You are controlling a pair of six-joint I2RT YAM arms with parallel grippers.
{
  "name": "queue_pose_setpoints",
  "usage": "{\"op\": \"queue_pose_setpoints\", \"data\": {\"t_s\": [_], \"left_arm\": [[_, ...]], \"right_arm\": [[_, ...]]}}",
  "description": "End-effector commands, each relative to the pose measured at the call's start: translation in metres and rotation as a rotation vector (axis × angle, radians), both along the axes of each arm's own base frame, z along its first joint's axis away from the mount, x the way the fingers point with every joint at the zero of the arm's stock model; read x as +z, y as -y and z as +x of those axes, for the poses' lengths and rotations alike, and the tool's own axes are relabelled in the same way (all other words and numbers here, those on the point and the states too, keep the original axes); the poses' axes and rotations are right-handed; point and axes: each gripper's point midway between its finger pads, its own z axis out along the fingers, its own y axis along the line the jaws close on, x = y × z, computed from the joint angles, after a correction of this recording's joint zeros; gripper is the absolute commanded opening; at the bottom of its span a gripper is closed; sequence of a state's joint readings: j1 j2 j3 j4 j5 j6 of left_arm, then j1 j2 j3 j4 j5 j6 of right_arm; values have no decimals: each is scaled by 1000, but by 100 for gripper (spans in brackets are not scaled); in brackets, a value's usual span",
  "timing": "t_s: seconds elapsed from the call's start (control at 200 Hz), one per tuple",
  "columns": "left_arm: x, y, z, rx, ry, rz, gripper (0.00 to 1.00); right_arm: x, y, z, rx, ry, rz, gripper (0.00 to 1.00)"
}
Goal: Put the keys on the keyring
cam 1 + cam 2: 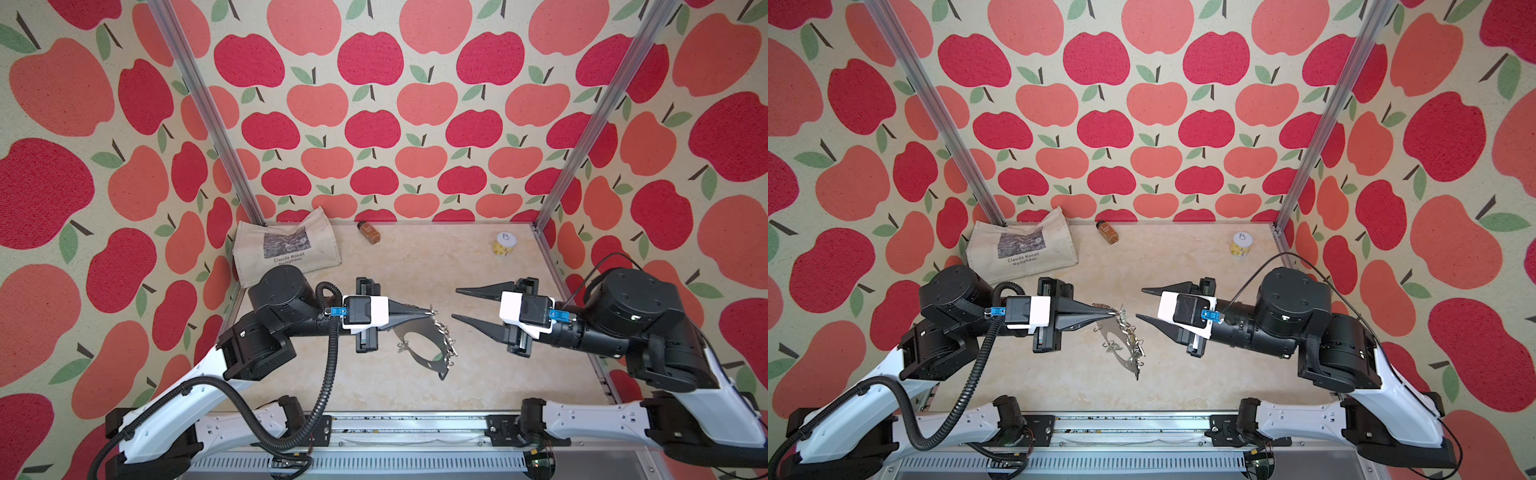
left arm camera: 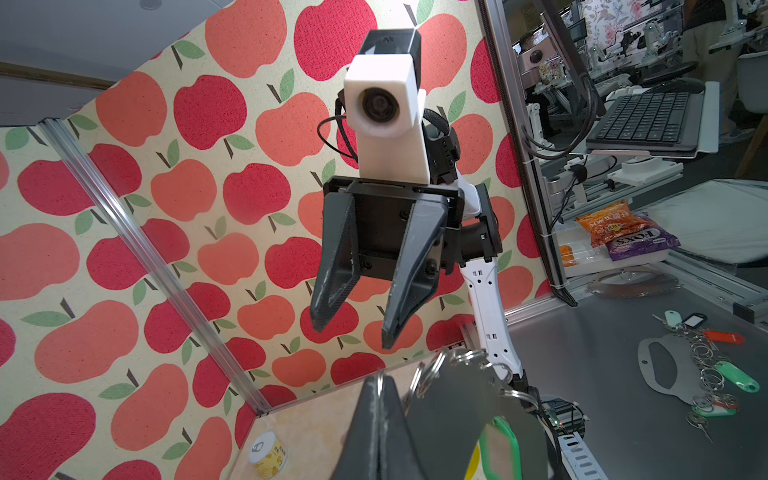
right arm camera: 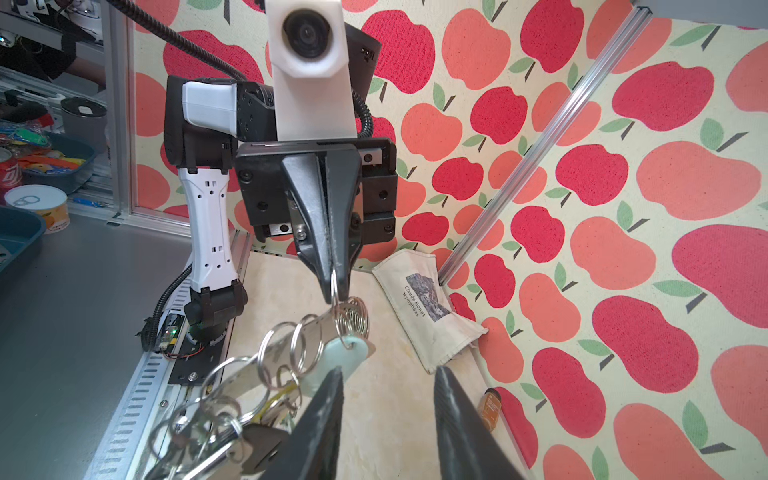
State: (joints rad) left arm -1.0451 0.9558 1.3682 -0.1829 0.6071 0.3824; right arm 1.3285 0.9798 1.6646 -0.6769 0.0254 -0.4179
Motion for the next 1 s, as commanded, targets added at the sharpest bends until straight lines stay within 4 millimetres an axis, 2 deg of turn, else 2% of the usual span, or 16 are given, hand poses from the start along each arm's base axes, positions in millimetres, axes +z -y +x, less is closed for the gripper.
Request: {"op": "queue_pose_setpoints", "data": {"t_s": [0.0, 0.22, 0.37, 0.535, 0.996], "left_arm": [[23, -10, -11, -28, 34, -58, 0], [23, -10, -10, -22, 39, -65, 0], [24, -12, -10, -12, 47, -70, 0], [26, -12, -10, -8, 53, -77, 0], [30, -10, -14, -22, 66, -86, 0]], "right_arm": [[7, -7, -3, 21, 18, 35, 37], [1, -18, -13, 93, -25, 14, 34], [-1, -17, -22, 141, -58, 10, 28], [-7, -19, -22, 142, -79, -6, 22], [-10, -28, -24, 164, -105, -6, 19]]}}
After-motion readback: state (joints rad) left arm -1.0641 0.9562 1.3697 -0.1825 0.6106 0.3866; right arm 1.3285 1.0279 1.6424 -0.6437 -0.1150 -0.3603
